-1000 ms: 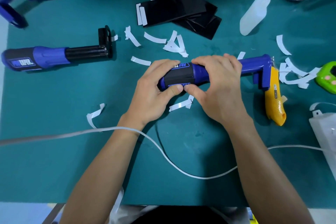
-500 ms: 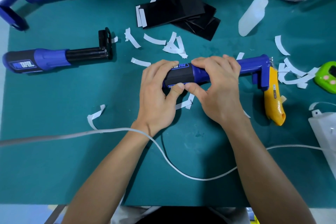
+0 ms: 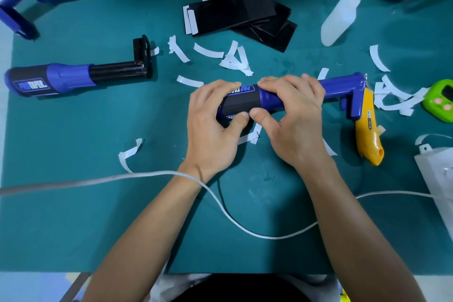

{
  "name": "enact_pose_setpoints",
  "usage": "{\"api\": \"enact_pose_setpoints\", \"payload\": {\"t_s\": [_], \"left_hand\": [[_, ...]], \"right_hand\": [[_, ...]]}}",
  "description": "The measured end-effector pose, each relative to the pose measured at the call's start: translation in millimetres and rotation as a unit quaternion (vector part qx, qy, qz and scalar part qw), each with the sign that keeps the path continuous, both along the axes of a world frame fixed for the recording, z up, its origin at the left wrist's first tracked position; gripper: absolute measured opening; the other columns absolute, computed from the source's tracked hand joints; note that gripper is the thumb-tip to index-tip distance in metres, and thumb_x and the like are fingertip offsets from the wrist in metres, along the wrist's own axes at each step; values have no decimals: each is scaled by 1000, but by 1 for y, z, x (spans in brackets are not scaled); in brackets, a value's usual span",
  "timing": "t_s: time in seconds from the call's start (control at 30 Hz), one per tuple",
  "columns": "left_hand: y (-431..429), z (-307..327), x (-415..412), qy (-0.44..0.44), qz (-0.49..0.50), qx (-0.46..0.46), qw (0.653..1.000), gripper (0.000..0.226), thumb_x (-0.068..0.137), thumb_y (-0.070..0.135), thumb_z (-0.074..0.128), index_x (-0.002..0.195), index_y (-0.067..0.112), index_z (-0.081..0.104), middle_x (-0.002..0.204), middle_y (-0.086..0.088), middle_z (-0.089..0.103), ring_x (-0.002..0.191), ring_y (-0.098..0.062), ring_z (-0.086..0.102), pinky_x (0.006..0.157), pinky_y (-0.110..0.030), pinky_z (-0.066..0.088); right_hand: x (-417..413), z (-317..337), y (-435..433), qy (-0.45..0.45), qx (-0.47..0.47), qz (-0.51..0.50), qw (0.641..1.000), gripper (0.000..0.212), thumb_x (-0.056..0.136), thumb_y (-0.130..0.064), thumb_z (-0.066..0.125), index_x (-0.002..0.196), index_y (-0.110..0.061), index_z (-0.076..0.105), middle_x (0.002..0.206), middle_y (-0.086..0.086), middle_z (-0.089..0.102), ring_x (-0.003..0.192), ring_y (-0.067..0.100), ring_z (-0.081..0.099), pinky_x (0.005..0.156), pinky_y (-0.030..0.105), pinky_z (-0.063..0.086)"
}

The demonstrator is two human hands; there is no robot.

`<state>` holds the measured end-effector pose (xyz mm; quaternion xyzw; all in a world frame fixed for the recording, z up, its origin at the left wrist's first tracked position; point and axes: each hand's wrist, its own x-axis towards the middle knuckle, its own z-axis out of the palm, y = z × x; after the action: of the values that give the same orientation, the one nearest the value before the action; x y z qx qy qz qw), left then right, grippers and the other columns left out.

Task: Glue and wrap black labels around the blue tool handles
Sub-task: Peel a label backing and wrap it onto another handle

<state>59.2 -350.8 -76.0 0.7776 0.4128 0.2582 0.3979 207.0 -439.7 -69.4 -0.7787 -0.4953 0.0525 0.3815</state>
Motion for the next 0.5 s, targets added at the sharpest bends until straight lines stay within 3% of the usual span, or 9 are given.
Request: {"api": "enact_pose_setpoints", "payload": {"t_s": [0.1,0.2,0.5], "left_hand": [[-2,4,4,9,22,19,1000,43,81,28,70,124,23,71,126,11,63,122,-4,47,109,-34,41],[-1,2,5,-6,35,0,999,42,81,28,69,122,25,73,124,12,64,123,-9,49,108,-29,41],[2,-2,5,-44,43,-45,997,37,83,29,70,119,29,75,122,13,64,125,-12,52,106,-25,43]], "right_hand": [[-1,-1,0,10,12,-4,1000,34,84,-23,80,113,-7,73,119,-4,72,121,-11,36,120,36,20],[-2,-4,0,18,24,-6,1000,33,84,-21,80,113,-7,73,119,-5,70,121,-22,28,120,31,18],[-2,-10,1,20,36,-17,999,30,84,-20,80,111,-8,73,113,-20,58,120,-19,34,120,32,19]]}}
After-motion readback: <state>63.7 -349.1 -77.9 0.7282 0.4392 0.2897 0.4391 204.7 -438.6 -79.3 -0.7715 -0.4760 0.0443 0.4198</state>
